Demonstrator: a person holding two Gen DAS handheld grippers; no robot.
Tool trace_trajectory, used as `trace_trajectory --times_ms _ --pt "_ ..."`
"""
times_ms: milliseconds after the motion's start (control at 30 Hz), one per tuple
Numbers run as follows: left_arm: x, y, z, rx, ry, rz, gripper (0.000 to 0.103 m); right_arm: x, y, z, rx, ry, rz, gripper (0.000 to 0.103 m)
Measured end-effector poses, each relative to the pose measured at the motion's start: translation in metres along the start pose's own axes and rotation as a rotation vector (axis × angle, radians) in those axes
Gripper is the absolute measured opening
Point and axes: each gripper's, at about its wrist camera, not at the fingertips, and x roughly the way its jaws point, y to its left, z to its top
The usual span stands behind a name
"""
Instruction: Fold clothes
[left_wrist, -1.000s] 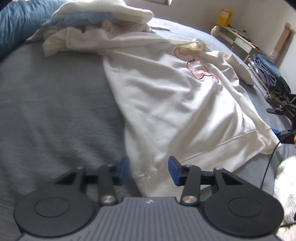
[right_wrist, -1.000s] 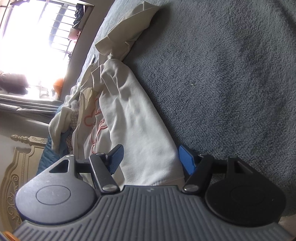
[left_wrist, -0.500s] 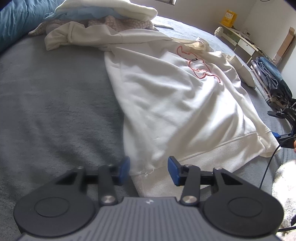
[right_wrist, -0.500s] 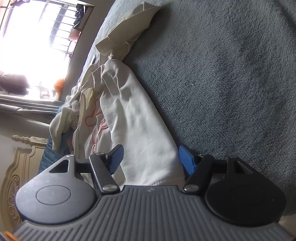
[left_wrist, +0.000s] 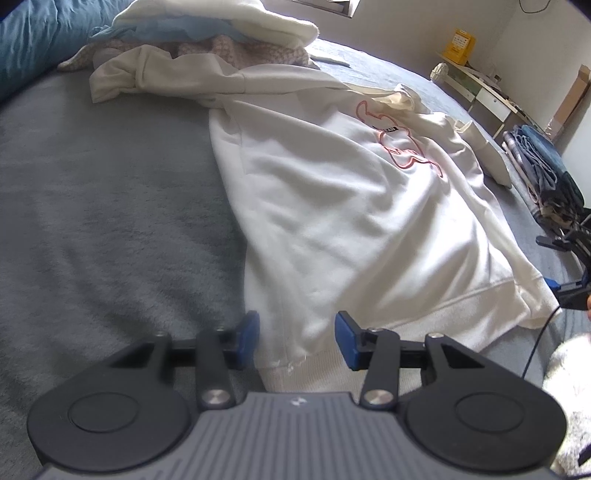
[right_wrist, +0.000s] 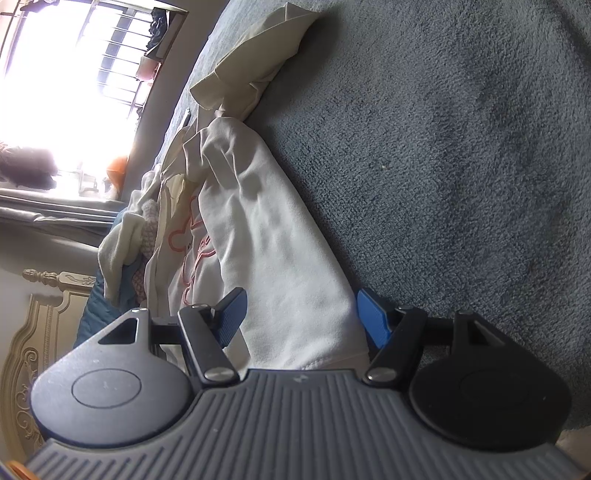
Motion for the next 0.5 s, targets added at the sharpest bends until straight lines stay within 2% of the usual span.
trace_trajectory --times_ms 33,100,333,400,500 --pt "0.003 0.002 0.002 -0.013 0.002 -0.001 0.041 0.000 0.000 0.000 0.001 0.000 -0.001 0.066" --pt "0.008 0.006 0.004 -0.051 0.007 -0.009 0.030 0.000 -0.001 0.000 0.003 0.000 -0.004 0.066" --pt "0.017 0.019 0.008 -0.118 0.017 -0.003 0.027 0.001 -0.003 0.000 0.010 0.004 -0.009 0.066" --pt "0.020 0.020 0.007 -0.126 0.024 -0.004 0.018 0.001 -0.004 0.000 0.013 0.005 -0.010 0.066" --pt "0.025 0.021 0.007 -0.138 0.029 -0.003 0.009 0.001 -0.004 0.001 0.014 0.006 -0.010 0.066"
